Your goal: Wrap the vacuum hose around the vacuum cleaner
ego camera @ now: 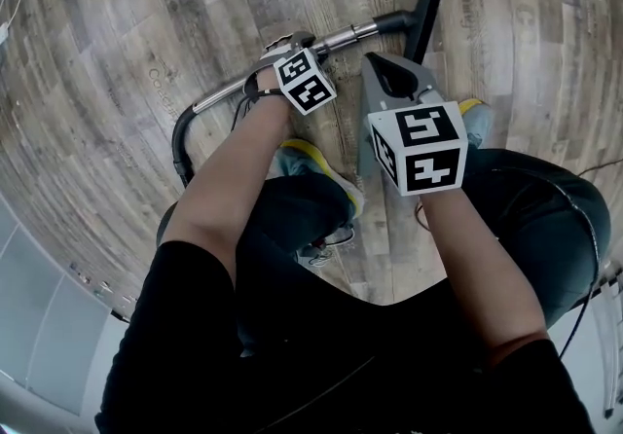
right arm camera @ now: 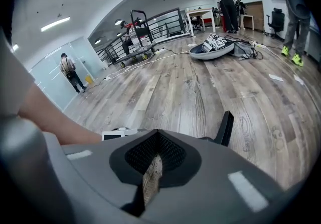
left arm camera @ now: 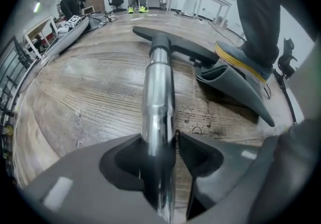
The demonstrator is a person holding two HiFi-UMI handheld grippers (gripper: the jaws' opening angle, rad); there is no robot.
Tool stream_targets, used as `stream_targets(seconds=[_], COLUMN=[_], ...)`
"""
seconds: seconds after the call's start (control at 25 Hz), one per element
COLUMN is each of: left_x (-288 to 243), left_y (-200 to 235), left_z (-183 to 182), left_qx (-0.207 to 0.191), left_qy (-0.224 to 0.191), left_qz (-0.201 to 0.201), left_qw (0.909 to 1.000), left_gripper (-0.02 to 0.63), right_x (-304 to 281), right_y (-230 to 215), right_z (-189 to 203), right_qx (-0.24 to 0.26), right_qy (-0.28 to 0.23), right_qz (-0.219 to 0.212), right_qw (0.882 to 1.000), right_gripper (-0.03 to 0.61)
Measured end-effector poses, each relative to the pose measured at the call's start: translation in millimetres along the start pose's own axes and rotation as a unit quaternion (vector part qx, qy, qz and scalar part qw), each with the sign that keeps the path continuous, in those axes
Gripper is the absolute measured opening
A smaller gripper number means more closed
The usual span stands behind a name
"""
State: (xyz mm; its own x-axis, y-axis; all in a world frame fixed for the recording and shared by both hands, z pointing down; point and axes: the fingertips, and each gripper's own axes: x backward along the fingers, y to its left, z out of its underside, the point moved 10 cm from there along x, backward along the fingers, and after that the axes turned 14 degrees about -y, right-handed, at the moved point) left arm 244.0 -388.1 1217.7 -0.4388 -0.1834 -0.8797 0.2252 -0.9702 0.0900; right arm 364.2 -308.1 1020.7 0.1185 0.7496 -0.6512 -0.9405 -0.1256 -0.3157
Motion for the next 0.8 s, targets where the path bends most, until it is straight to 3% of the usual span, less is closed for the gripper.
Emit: stream_targets(seconds=[0.2,0.6,0.8], left_x=[3.4,8.3,39.0], left_y=[6.4,9.2,6.8], left_z=[-0.6,-4.5,-28.5], left_qx=[0.016,0.014,0.02], left_qy=[-0.015,0.011,0.008], left_qz=[-0.002,0.008,0.009], left_qw=[0.9997,0.9998,0.9997], left_gripper=[0.166,0.16,0.158], right_x=[2.2,3.0,18.2], right_y=[-6.4,-13.3,-8.4], right_z=[-2.1,-3.0,-9.9], right_qx=[-0.004,0.015,0.006], right_qy=[-0.01,-0.012,0.006], right_qz=[0.002,-0.002,-0.008], right_qw=[1.0,1.0,1.0], right_gripper=[0.023,0.023,0.023])
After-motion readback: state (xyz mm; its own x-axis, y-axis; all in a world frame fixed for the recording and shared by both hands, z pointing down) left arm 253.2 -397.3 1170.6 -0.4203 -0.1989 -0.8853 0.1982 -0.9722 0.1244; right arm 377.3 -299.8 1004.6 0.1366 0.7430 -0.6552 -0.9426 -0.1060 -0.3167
